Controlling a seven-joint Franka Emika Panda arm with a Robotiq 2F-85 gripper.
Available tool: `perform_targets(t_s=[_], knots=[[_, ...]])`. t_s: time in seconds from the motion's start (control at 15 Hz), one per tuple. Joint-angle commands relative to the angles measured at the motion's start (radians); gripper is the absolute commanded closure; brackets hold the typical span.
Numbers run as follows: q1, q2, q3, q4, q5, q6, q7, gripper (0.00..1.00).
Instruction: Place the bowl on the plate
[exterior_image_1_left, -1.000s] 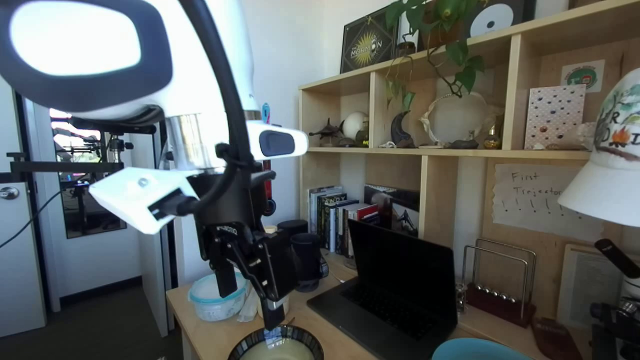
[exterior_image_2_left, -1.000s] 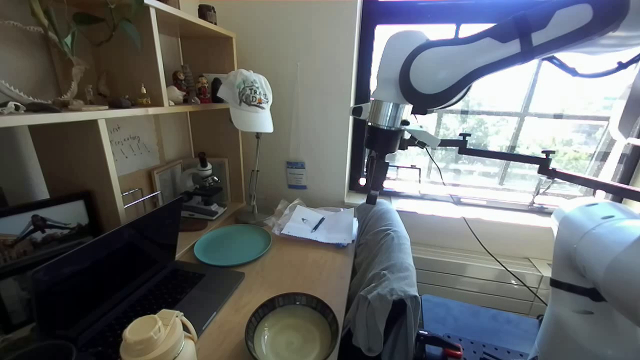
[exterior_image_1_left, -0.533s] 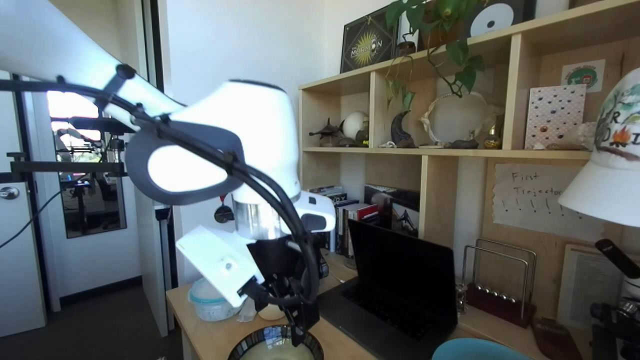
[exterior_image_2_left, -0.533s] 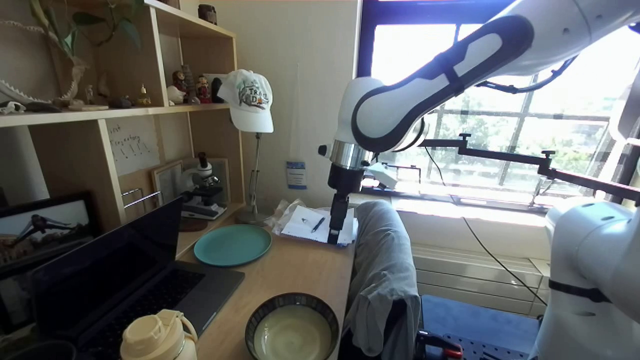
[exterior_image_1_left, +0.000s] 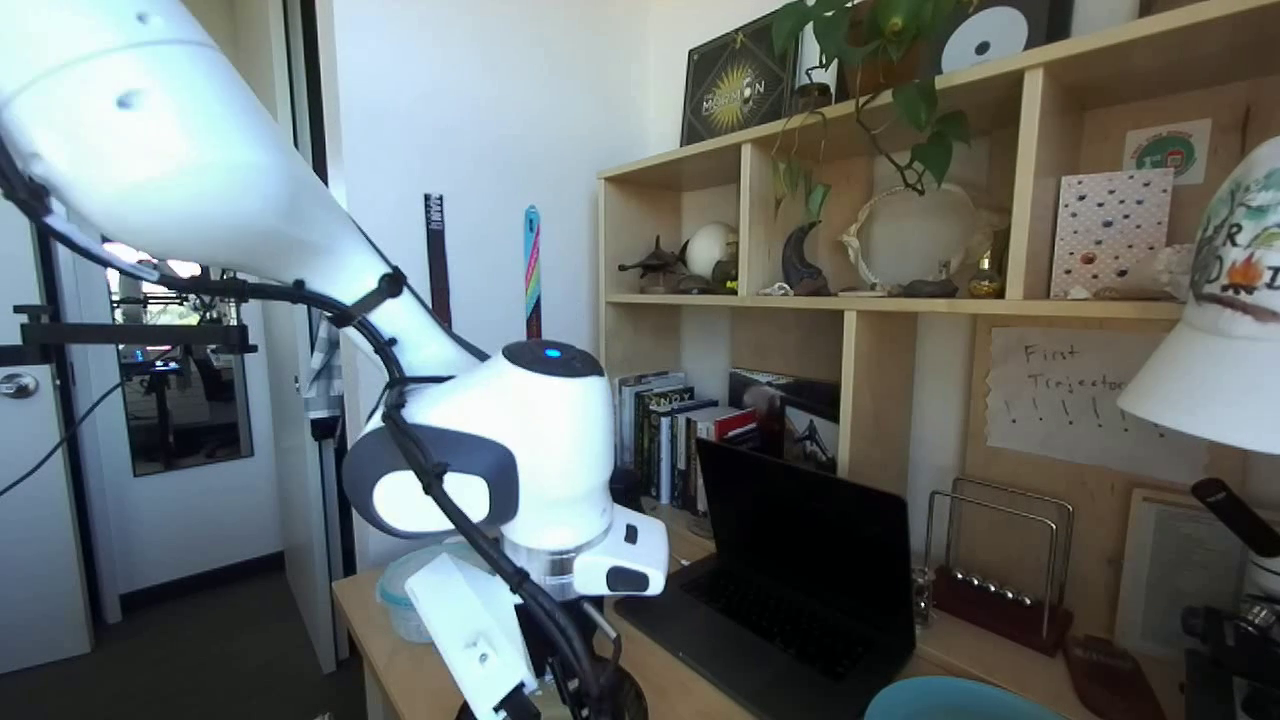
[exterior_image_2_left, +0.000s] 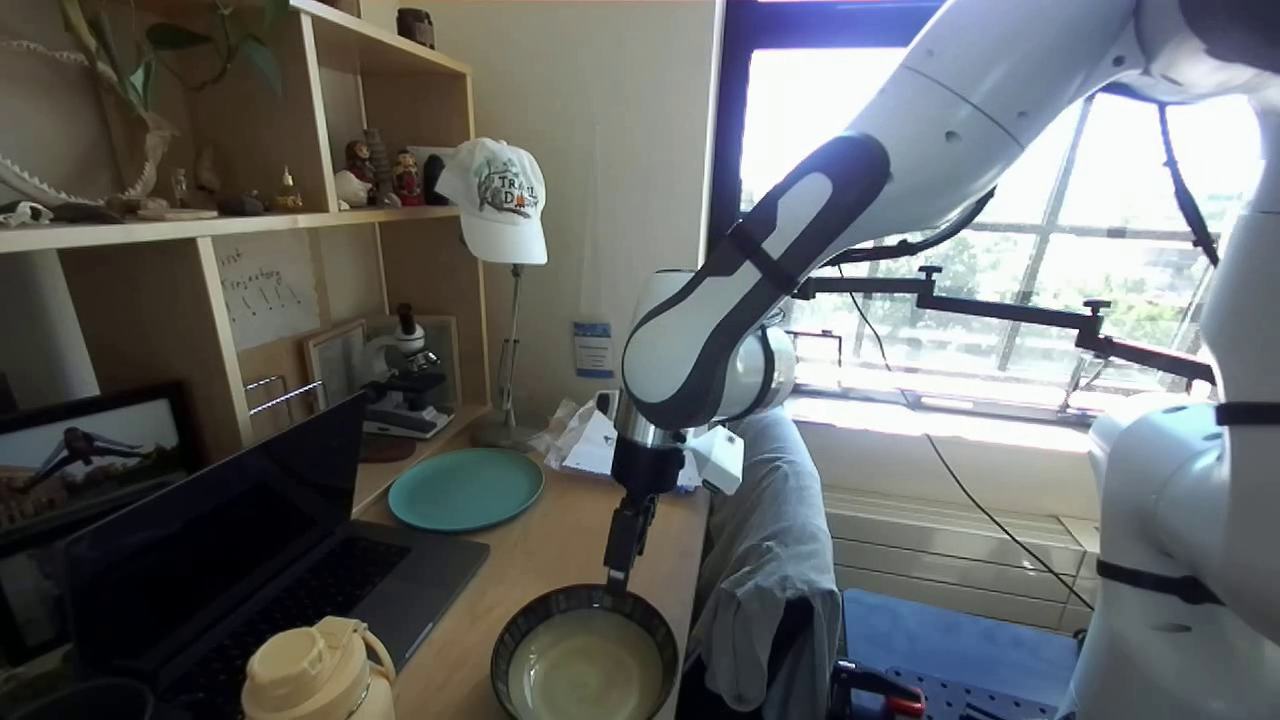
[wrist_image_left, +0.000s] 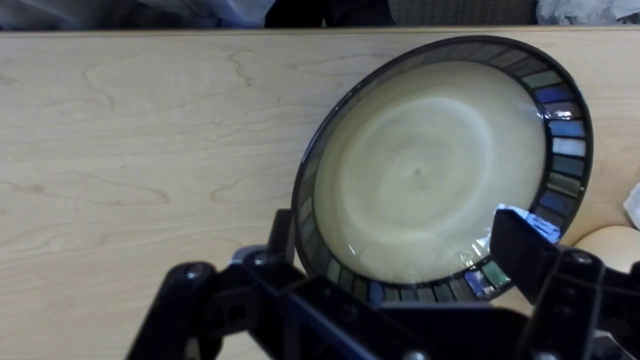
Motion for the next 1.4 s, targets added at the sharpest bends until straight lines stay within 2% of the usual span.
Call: perform_targets(t_s=[0.0, 0.33, 0.4, 0.67, 0.73, 0.8, 0.87, 0.93, 1.0, 1.2, 1.33], knots=[[-0.057, 0.100, 0.078, 0.021, 0.059, 0.077, -0.022, 0.00], [-0.139, 0.193, 0.156, 0.012, 0.023, 0.169, 0.018, 0.00], [-0.105, 0.210, 0.120, 0.014, 0.042, 0.178, 0.005, 0.00], [-0.115, 0.252, 0.131, 0.021, 0.061, 0.184, 0.005, 0.00], [-0.115, 0.258, 0.132, 0.022, 0.062, 0.185, 0.005, 0.25], [-0.117, 0.261, 0.135, 0.024, 0.069, 0.183, 0.003, 0.26], [-0.116, 0.264, 0.134, 0.026, 0.069, 0.183, 0.006, 0.32], [-0.115, 0.267, 0.132, 0.029, 0.069, 0.181, 0.012, 0.42], [-0.178, 0.263, 0.186, 0.029, 0.018, 0.187, 0.057, 0.49], [-0.199, 0.250, 0.204, 0.032, -0.013, 0.189, 0.106, 0.71], [-0.198, 0.224, 0.193, 0.033, -0.060, 0.184, 0.163, 0.86]])
